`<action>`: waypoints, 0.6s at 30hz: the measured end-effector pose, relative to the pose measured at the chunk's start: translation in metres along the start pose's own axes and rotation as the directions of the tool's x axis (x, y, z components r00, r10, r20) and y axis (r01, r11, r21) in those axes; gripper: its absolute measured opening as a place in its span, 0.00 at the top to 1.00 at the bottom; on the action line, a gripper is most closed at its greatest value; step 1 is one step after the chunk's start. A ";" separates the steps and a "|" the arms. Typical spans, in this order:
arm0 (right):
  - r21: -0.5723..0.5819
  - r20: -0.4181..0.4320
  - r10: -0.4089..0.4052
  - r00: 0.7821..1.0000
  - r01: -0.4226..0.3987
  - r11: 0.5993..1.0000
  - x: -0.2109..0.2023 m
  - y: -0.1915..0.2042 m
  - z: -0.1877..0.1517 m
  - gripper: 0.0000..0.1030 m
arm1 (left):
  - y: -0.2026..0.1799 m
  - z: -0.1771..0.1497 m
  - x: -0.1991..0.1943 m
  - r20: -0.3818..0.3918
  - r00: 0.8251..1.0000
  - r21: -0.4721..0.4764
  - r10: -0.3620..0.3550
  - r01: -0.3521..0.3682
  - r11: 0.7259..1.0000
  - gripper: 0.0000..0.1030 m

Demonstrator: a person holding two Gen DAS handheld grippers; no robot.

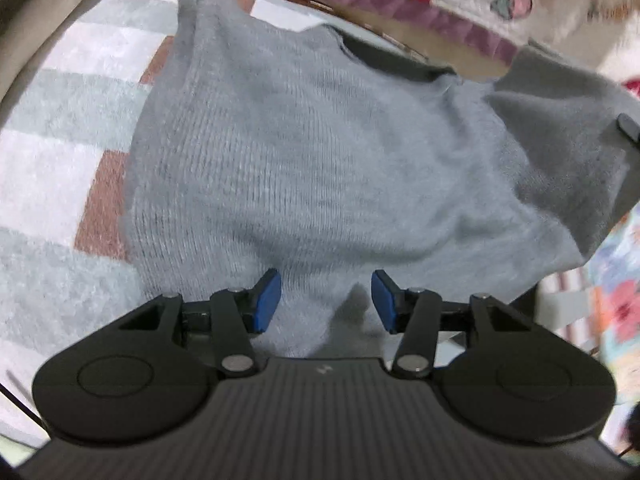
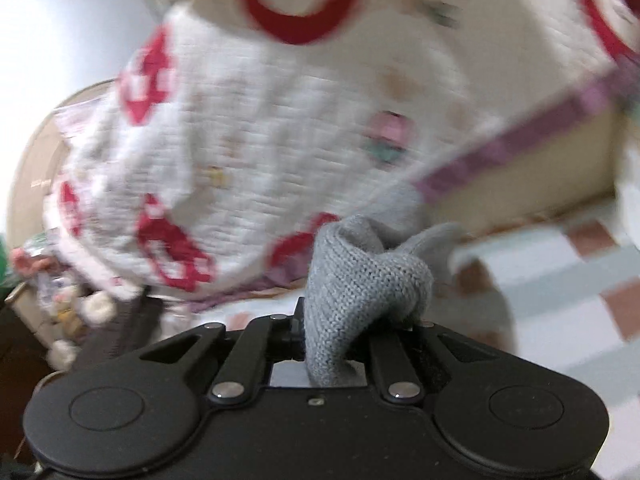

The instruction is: Fold clothes

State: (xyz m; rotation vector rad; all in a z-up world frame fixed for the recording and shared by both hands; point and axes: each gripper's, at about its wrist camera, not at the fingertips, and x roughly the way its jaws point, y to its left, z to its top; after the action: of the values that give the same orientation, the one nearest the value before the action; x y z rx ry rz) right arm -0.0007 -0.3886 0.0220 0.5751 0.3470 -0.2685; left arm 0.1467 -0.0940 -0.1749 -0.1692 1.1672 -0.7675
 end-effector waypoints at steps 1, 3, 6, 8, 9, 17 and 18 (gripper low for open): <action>-0.026 -0.001 0.037 0.999 -0.037 0.999 0.004 0.020 0.005 0.89 | 0.007 0.004 -0.008 0.029 0.999 -0.015 -0.033 0.034 0.999 0.53; -0.080 -0.044 0.110 0.993 -0.113 0.990 0.022 0.064 0.008 0.89 | 0.021 0.010 -0.024 0.086 0.992 -0.026 -0.088 0.090 0.996 0.52; -0.161 -0.177 0.209 0.962 -0.238 0.958 0.060 0.130 -0.011 0.89 | 0.045 0.019 -0.048 0.168 0.977 -0.066 -0.131 0.144 0.987 0.51; -0.183 -0.289 0.231 0.929 -0.291 0.939 0.095 0.160 -0.038 0.89 | 0.068 0.021 -0.058 0.199 0.970 -0.147 -0.143 0.174 0.974 0.51; -0.184 -0.346 0.220 0.912 -0.296 0.937 0.112 0.167 -0.055 0.89 | 0.078 0.022 -0.060 0.204 0.968 -0.186 -0.146 0.185 0.965 0.51; -0.322 -0.477 0.070 0.876 -0.248 0.914 0.150 0.179 -0.134 0.88 | 0.100 0.020 -0.061 0.178 0.973 -0.273 -0.145 0.191 0.943 0.51; -0.321 -0.475 0.070 0.877 -0.247 0.915 0.148 0.177 -0.133 0.88 | 0.099 0.021 -0.061 0.182 0.970 -0.273 -0.161 0.207 0.939 0.50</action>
State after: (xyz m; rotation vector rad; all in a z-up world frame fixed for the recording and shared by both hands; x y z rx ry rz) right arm 0.1619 -0.1923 -0.0556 0.2784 0.7846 0.1048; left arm 0.1994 0.0118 -0.1686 -0.5827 1.1187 -0.7286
